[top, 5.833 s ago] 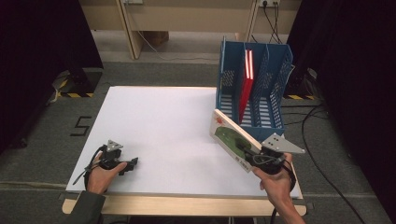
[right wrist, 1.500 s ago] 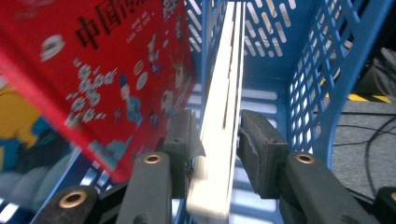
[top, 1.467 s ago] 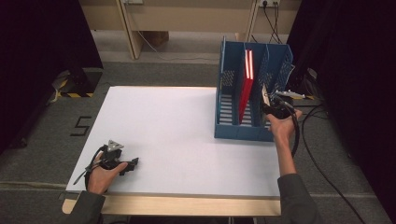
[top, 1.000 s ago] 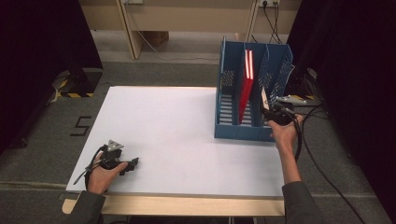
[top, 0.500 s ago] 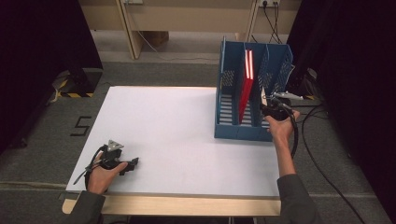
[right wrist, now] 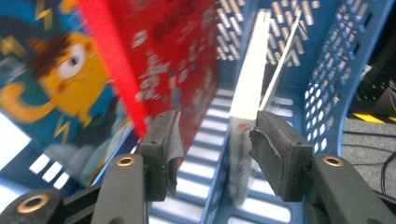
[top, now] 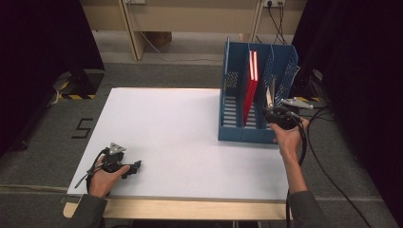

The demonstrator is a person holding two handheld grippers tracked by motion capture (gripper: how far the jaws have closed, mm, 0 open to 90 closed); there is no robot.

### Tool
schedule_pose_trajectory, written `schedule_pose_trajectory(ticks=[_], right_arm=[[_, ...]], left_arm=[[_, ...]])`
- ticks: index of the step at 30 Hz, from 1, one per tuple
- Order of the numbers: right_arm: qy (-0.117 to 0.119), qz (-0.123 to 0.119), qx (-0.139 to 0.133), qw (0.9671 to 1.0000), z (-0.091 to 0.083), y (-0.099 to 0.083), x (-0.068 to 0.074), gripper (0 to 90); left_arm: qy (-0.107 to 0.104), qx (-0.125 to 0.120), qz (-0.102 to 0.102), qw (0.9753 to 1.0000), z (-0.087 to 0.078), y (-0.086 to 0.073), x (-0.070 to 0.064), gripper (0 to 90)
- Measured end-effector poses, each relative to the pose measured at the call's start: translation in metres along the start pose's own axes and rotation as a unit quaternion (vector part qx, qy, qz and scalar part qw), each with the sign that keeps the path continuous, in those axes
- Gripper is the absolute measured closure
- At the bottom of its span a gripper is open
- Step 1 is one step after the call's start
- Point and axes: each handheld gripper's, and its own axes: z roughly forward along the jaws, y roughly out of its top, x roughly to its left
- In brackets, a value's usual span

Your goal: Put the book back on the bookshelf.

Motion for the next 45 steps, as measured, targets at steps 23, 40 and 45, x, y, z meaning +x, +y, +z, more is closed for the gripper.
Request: schedule_pose_trajectory(ticks=[23,40,45], right_arm=[[0.091,-0.037,0.014,0.9951,-0.038,-0.054,0.057,33.3],[0.139,-0.048,0.031,0.9886,-0.044,-0.094,0.089,28.8],[0.145,-0.048,0.039,0.9875,-0.045,-0.103,0.091,27.6]], left_arm=[[0.0,-0.003,0.001,1.0,0.0,-0.001,0.0,18.0],[0.001,-0.006,0.0,1.0,0.0,-0.002,-0.001,18.0],[0.001,-0.006,0.0,1.0,0.0,-0.002,-0.001,18.0]])
